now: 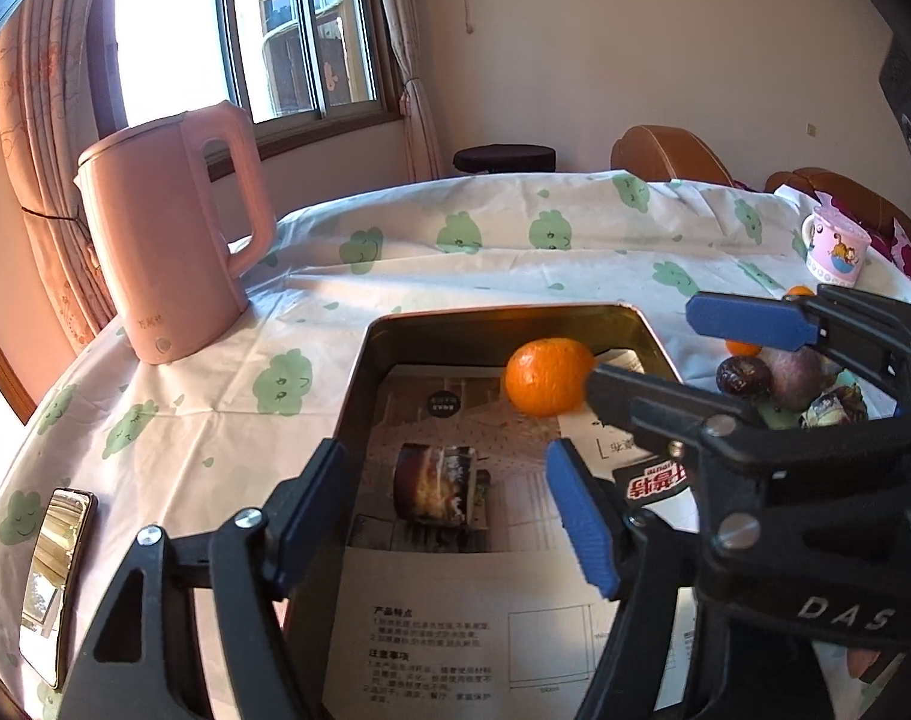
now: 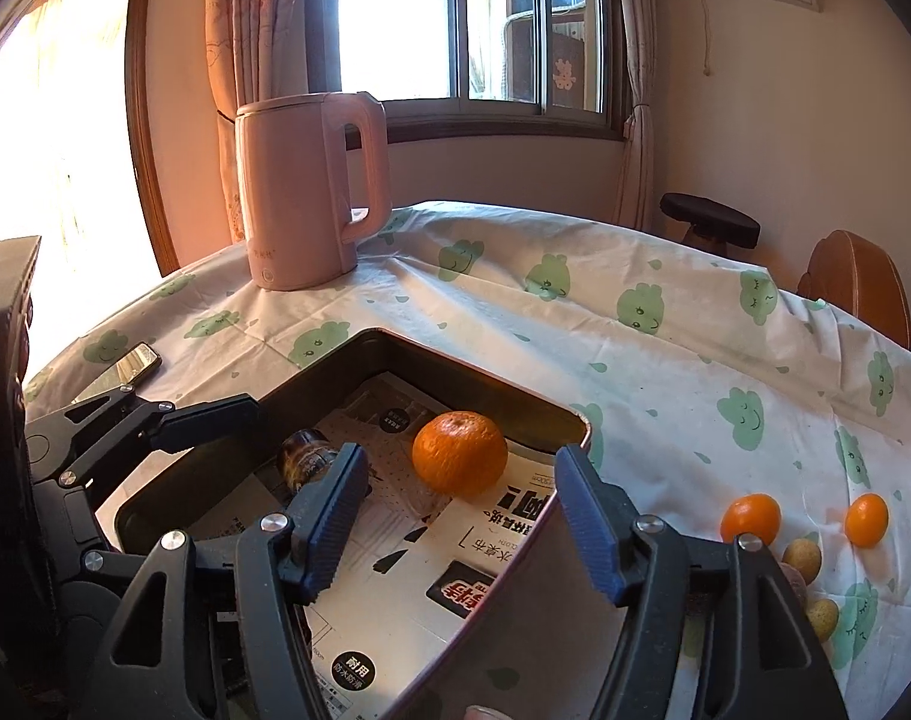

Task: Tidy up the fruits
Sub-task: 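Open both grippers to drop the orange and jar into the tin, then grasp the dark mangosteen with the right gripper while the left grasps a wrapped jar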

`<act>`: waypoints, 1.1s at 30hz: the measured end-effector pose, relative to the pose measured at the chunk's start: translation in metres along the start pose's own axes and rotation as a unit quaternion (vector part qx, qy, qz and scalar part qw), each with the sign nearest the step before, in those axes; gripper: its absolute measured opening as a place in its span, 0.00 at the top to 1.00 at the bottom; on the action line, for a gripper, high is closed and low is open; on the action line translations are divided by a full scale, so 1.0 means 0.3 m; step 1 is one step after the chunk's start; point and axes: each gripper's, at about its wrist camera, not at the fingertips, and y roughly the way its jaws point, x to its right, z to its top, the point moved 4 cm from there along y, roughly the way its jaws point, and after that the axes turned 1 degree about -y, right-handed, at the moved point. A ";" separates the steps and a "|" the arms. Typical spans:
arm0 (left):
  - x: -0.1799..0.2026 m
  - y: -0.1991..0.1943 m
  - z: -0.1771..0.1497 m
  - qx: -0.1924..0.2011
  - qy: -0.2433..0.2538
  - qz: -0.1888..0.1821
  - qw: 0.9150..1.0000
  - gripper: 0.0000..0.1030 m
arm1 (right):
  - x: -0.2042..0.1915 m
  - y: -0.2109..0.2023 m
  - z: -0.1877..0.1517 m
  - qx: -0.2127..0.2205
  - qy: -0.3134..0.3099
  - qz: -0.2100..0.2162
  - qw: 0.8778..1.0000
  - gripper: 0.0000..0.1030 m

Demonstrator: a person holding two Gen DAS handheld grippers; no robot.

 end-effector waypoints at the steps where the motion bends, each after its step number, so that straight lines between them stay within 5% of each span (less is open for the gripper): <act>1: 0.002 -0.017 0.000 0.009 -0.002 -0.003 1.000 0.31 | 0.010 -0.028 -0.007 0.007 0.000 -0.005 1.000 0.35; 7: 0.075 -0.103 0.006 0.046 -0.013 -0.035 0.998 0.27 | 0.177 -0.224 -0.117 0.033 0.016 -0.068 0.997 0.35; 11: 0.190 -0.128 0.019 0.053 -0.003 -0.068 0.996 0.27 | 0.348 -0.310 -0.224 0.010 0.044 -0.141 0.989 0.35; 14: 0.286 -0.114 0.018 0.041 0.013 -0.087 0.995 0.27 | 0.439 -0.324 -0.281 -0.013 0.063 -0.157 0.985 0.35; 21: 0.435 -0.055 -0.002 0.001 0.032 -0.115 0.993 0.27 | 0.488 -0.283 -0.324 -0.046 0.083 -0.134 0.986 0.36; 33: 0.524 -0.006 0.001 -0.036 0.036 -0.150 0.987 0.29 | 0.539 -0.202 -0.346 -0.096 0.122 -0.069 0.985 0.61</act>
